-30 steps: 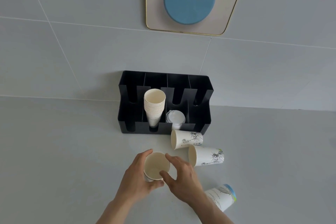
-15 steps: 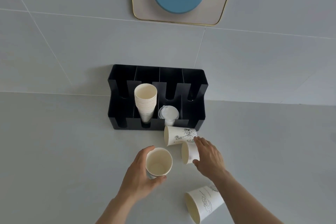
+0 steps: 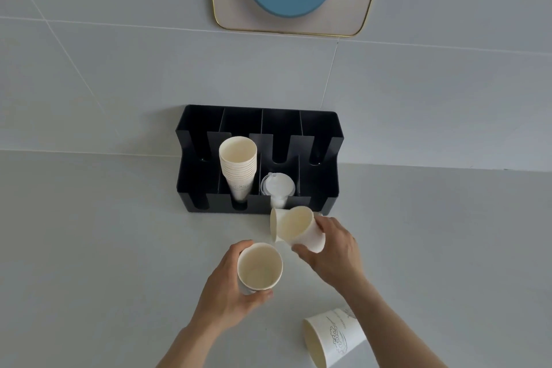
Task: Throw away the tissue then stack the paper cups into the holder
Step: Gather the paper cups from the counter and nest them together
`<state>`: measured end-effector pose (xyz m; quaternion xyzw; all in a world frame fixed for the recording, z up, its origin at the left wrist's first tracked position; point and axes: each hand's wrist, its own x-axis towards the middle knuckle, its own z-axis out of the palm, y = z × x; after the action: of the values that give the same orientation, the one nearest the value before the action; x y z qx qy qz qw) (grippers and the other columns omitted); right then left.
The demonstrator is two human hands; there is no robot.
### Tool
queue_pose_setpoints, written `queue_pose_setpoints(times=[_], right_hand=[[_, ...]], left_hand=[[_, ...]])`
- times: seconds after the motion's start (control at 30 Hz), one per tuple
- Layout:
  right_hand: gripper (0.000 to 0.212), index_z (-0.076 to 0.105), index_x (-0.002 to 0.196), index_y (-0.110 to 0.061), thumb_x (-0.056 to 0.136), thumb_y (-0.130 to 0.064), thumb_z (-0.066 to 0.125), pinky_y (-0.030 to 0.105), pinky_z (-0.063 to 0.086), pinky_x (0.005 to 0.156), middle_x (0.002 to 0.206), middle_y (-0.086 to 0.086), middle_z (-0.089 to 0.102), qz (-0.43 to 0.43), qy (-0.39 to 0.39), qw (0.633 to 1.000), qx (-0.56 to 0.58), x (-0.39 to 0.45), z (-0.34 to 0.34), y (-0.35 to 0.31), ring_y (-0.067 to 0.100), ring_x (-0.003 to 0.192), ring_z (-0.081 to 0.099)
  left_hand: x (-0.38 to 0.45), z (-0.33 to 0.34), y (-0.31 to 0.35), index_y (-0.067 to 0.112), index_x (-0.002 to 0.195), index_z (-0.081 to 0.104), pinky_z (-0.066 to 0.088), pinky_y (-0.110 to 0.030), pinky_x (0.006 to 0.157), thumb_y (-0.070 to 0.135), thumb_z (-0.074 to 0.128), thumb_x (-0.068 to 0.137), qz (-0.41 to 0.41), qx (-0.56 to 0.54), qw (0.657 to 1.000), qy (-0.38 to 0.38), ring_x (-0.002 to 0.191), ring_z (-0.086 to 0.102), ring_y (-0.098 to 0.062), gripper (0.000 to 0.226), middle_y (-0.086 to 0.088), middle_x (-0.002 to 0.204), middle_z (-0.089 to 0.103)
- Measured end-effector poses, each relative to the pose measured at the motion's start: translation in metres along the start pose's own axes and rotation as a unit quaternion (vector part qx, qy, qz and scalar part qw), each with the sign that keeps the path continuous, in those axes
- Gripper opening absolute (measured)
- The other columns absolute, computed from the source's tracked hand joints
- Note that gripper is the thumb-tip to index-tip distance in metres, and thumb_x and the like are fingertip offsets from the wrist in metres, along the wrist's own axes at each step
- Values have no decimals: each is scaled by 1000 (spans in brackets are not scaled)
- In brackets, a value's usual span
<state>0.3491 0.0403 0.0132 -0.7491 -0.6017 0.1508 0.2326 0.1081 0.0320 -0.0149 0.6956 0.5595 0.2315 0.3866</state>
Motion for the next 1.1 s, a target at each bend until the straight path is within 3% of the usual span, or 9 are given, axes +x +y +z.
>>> queue_pose_setpoints(times=[0.1, 0.2, 0.27, 0.43, 0.57, 0.7, 0.87, 1.1], right_hand=[[67, 62, 125, -25, 68, -47, 90, 30, 57, 81, 114, -9, 70, 19, 51, 984, 172, 0, -26, -27, 11, 98, 68], [62, 64, 123, -24, 71, -43, 91, 30, 61, 84, 110, -10, 74, 32, 4, 948, 315, -6, -45, -50, 7, 98, 72], [62, 64, 125, -23, 72, -42, 91, 34, 62, 88, 112, -9, 75, 24, -44, 937, 345, -14, -45, -59, 7, 102, 72], [67, 62, 127, -25, 69, -36, 94, 33, 56, 100, 119, -13, 72, 7, -91, 948, 304, -34, -12, -56, 3, 111, 67], [73, 56, 131, -38, 67, -40, 91, 26, 49, 103, 123, -27, 62, -19, -126, 965, 231, -43, 4, -47, -5, 116, 58], [83, 53, 142, -25, 69, -47, 88, 32, 51, 102, 132, -15, 62, -18, -135, 971, 198, -44, 11, -39, 2, 120, 58], [64, 57, 141, -28, 82, -41, 80, 38, 52, 100, 130, -10, 67, -63, -121, 984, 115, -47, 20, -33, 10, 116, 61], [65, 56, 142, -26, 86, -54, 73, 33, 46, 105, 138, -9, 64, -77, -114, 989, 60, -50, 5, -25, 14, 126, 57]], left_hand=[[-1, 1, 0, 53, 131, 35, 45, -17, 88, 52, 88, 59, 3, 0, 1000, 3, 113, 56, 0, 90, 34, 126, 52], [-2, 3, 1, 50, 133, 36, 47, -18, 86, 52, 88, 59, 2, -5, 1000, 8, 111, 59, -2, 90, 29, 125, 55], [-2, 3, 1, 50, 133, 36, 51, -22, 85, 53, 87, 58, 2, -9, 1000, 5, 109, 61, -4, 90, 26, 124, 58], [-4, 1, 1, 49, 136, 30, 54, -27, 92, 51, 88, 57, -2, -31, 1000, 0, 118, 60, -6, 98, 27, 128, 56], [-6, -3, 0, 51, 141, 25, 52, -33, 101, 49, 91, 55, -8, -54, 999, 3, 125, 56, -4, 108, 29, 134, 52], [-8, -7, -3, 51, 147, 23, 51, -34, 103, 52, 91, 59, 5, -40, 999, 5, 123, 56, -5, 111, 28, 138, 49], [-9, -5, -5, 49, 141, 35, 54, -35, 100, 58, 87, 60, 16, -26, 999, 13, 121, 57, -6, 97, 28, 139, 49], [-8, -4, -8, 49, 139, 38, 55, -30, 96, 51, 89, 62, 29, -12, 999, 17, 119, 58, -5, 93, 29, 138, 49]])
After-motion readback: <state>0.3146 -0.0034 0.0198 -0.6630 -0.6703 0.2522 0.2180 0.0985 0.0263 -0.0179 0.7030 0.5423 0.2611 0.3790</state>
